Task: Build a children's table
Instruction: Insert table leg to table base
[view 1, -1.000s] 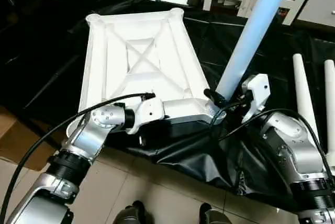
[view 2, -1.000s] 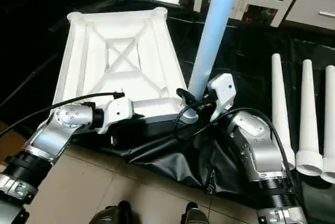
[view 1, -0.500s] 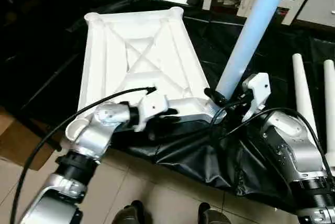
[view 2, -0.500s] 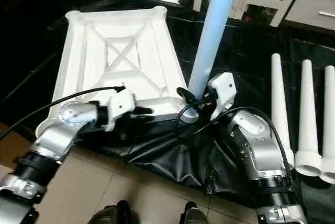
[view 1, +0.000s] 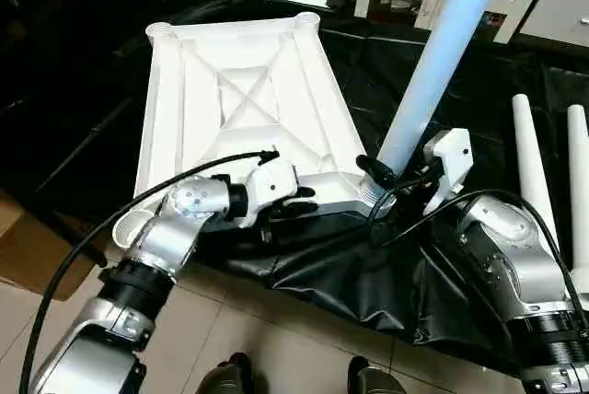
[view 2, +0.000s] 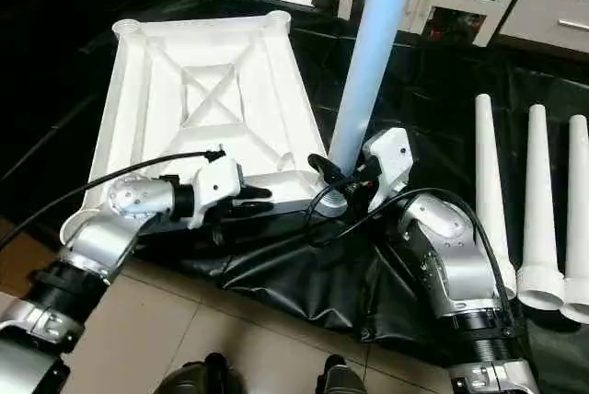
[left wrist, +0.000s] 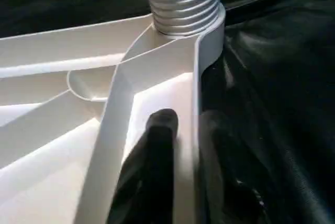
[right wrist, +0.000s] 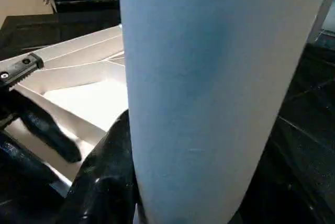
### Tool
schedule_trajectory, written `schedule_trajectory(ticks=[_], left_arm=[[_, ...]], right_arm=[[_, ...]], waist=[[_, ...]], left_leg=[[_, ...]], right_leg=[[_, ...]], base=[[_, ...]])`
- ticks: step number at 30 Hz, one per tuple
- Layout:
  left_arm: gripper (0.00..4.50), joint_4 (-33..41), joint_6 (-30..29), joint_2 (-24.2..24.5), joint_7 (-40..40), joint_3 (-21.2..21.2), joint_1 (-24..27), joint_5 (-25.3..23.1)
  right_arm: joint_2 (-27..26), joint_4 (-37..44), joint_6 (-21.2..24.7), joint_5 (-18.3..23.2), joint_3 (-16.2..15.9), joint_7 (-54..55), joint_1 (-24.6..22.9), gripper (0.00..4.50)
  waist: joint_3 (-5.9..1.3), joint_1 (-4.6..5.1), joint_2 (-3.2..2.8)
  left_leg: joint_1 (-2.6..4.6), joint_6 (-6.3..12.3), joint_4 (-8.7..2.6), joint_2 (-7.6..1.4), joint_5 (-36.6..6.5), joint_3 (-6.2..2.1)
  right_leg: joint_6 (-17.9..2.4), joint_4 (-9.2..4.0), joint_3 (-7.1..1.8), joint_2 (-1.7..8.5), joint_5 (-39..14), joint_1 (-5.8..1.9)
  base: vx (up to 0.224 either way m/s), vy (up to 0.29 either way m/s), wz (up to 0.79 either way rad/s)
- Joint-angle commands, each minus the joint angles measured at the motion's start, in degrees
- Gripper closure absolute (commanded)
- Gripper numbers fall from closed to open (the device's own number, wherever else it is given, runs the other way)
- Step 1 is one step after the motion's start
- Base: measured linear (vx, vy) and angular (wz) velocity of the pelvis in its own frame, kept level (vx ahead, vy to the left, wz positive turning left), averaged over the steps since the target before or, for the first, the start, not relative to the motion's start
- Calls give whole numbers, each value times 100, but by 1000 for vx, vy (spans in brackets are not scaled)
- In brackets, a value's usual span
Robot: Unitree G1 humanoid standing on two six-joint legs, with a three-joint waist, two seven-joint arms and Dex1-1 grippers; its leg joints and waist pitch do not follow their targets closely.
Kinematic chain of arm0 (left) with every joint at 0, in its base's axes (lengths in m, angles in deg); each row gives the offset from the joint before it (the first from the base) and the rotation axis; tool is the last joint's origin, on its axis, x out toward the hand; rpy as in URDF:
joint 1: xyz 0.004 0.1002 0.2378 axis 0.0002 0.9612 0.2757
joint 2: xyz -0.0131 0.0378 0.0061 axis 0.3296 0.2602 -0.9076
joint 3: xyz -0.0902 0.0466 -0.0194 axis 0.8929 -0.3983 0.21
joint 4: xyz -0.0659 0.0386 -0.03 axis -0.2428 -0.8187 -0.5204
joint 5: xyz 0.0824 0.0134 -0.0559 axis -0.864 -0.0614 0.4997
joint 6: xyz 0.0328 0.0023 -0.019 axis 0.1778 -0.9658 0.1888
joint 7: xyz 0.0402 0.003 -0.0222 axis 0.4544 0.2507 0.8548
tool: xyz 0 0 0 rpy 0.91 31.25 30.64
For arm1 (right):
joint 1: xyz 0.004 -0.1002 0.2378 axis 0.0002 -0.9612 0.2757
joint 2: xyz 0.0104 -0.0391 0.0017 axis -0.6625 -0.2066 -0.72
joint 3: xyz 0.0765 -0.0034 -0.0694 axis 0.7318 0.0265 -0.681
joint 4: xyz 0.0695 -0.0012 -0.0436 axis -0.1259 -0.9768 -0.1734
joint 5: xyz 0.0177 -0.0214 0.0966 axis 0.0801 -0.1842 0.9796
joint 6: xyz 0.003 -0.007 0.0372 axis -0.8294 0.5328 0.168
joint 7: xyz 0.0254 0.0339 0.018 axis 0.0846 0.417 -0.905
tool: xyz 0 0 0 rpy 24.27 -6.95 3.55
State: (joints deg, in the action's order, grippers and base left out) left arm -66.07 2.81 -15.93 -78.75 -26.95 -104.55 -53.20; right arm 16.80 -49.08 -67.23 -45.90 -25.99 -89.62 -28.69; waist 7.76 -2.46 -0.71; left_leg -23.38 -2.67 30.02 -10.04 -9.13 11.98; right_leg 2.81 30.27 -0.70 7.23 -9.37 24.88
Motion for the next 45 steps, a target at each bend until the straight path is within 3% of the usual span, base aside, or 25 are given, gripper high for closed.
schedule_trajectory(ticks=[1,10,20,22,29,37,40,43,45], left_arm=[[334,-69,64,40,87,-31,-65,-97],[334,-108,-156,213,-289,-234,-6,-166],[334,-555,-120,152,-71,-317,-264,-397],[334,-616,-114,71,-46,-285,-336,-345],[334,-712,-89,102,-153,-443,-332,-496],[334,-768,-94,165,-178,-563,-322,-650],[369,-788,-154,114,-165,-576,-350,-677],[372,-797,-155,108,-160,-580,-357,-681],[407,-838,-273,106,-120,-621,-384,-753]], right_arm=[[61,-560,304,-327,-176,25,-302,259],[33,-571,298,-333,-186,44,-301,259],[25,-521,314,-332,-190,70,-343,259],[23,-521,310,-333,-187,82,-350,259],[39,-518,311,-338,-195,75,-354,259],[43,-508,318,-350,-195,73,-359,259],[39,-533,302,-356,-192,67,-345,259],[39,-539,300,-357,-190,67,-342,259],[26,-529,305,-359,-194,80,-328,259]], waist=[[-283,-6,31],[-263,-13,9],[-243,-35,-11],[-245,-48,-28],[-227,-56,-13],[-217,-50,-13],[-209,-48,-16],[-208,-46,-17],[-205,-39,-27]], left_leg=[[185,8,-427,-225,-2345,-92],[204,-23,-434,-225,-2449,-97],[222,-121,-449,-218,-2732,-123],[251,-134,-441,-223,-2795,-117],[245,-144,-456,-218,-2962,-144],[250,-163,-462,-220,-3065,-149],[260,-173,-466,-217,-3164,-159],[262,-176,-469,-215,-3207,-169],[259,-192,-482,-219,-3245,-178]], right_leg=[[-787,-316,26,-16,-2127,-99],[-778,-327,22,-15,-2284,-79],[-690,-366,31,-2,-2622,-62],[-697,-381,24,-4,-2660,-39],[-567,-418,32,10,-3010,-26],[-554,-429,34,7,-3068,-8],[-507,-451,39,8,-3240,6],[-490,-460,46,13,-3308,4],[-490,-457,54,10,-3278,1]], base=[[0,0,0],[0,0,0],[0,0,0],[0,0,0],[0,0,0],[0,0,0],[0,0,0],[0,0,0],[0,0,0]])
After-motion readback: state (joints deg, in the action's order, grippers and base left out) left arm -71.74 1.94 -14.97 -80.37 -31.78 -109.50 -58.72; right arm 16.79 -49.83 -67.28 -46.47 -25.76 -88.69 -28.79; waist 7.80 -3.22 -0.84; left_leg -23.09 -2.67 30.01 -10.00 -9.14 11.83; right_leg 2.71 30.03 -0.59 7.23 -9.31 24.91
